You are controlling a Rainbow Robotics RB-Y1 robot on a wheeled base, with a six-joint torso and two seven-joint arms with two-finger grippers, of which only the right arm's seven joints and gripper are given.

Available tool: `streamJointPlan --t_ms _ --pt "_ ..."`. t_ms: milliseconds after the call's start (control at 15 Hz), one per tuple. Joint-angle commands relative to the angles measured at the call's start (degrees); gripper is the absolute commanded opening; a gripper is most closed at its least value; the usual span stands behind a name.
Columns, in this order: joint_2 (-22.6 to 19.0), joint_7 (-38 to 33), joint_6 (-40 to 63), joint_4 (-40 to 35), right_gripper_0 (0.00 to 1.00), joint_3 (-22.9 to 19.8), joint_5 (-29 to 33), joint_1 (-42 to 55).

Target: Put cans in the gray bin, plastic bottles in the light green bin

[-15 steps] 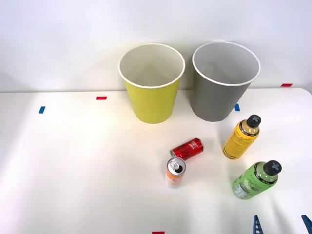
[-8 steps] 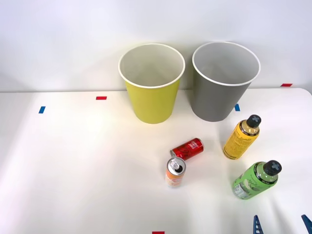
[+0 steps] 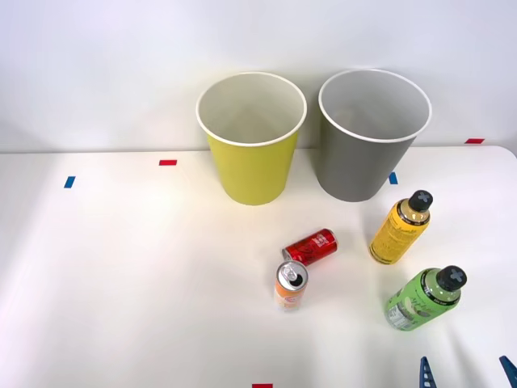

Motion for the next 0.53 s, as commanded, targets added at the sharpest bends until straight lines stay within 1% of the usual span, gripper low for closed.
streamJointPlan --t_ms 67,533 --pt "0.0 0.0 0.0 0.0 1.0 0.0 0.0 0.0" --pt "0.0 0.0 0.0 0.0 1.0 0.0 0.0 0.0"
